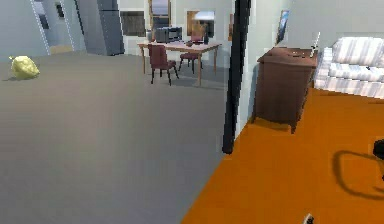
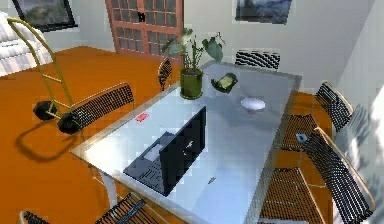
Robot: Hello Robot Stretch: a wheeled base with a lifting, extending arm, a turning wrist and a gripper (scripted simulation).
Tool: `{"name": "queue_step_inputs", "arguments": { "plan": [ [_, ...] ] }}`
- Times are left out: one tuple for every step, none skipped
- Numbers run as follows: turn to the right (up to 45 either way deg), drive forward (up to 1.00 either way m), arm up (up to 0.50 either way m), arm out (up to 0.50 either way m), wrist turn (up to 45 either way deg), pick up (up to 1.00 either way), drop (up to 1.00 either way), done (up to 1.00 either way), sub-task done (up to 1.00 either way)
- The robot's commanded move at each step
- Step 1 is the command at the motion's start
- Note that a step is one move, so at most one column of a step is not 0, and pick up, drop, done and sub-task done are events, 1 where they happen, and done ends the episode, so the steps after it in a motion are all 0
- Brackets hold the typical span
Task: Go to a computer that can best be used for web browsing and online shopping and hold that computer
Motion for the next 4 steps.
{"name": "queue_step_inputs", "arguments": {
  "plan": [
    [0.0, 0.0, 0.0, 0.24, 0.0, 0.0, 0.0, 0.0, 0.0],
    [0.0, 0.0, 0.0, 0.0, 45.0, 0.0, 0.0, 0.0, 0.0],
    [0.0, 0.0, 0.0, 0.0, 45.0, 0.0, 0.0, 0.0, 0.0],
    [0.0, 0.0, 0.0, 0.0, 45.0, 0.0, 0.0, 0.0, 0.0]
  ]
}}
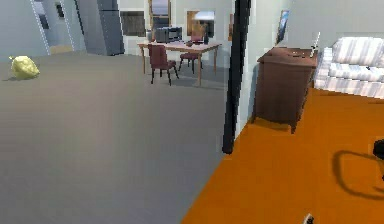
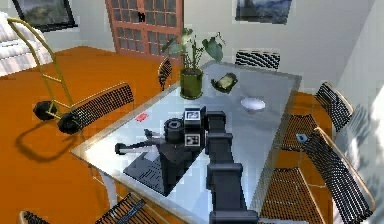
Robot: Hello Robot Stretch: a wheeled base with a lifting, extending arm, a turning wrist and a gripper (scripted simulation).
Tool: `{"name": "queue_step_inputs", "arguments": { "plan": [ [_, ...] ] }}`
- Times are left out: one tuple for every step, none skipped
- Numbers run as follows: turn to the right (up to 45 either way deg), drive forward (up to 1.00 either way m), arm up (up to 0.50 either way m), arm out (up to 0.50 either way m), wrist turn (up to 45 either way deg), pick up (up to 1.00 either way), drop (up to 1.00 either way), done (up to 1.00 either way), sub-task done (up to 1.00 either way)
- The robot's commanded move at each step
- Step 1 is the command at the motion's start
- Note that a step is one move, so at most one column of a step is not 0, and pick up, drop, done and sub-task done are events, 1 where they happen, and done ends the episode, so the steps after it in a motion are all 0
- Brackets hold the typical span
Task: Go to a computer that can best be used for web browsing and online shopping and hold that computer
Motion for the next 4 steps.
{"name": "queue_step_inputs", "arguments": {
  "plan": [
    [0.0, 0.0, 0.0, 0.0, 24.0, 0.0, 0.0, 0.0, 0.0],
    [0.0, 0.0, -0.3, 0.0, 0.0, 0.0, 0.0, 0.0, 0.0],
    [0.0, 0.0, 0.0, 0.0, 0.0, 1.0, 0.0, 0.0, 0.0],
    [0.0, 0.0, 0.1, 0.0, 0.0, 0.0, 0.0, 0.0, 0.0]
  ]
}}
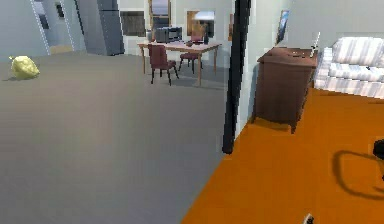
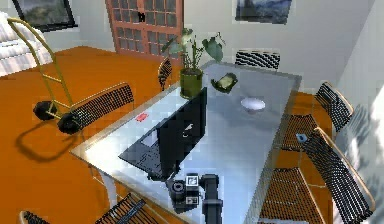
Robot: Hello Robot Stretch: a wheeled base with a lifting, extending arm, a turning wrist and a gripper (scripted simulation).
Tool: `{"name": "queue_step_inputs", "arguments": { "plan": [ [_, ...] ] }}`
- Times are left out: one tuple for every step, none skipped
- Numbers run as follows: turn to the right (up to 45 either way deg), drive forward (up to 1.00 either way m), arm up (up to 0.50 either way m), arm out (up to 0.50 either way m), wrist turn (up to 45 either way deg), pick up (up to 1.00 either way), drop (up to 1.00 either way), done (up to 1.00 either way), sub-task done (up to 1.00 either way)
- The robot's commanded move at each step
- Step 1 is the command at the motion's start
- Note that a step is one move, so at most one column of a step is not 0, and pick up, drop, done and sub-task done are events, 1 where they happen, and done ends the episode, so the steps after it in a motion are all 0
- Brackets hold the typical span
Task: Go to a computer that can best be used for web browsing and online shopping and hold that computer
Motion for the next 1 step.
{"name": "queue_step_inputs", "arguments": {
  "plan": [
    [0.0, 0.0, 0.0, 0.0, 0.0, 0.0, 0.0, 1.0, 0.0]
  ]
}}
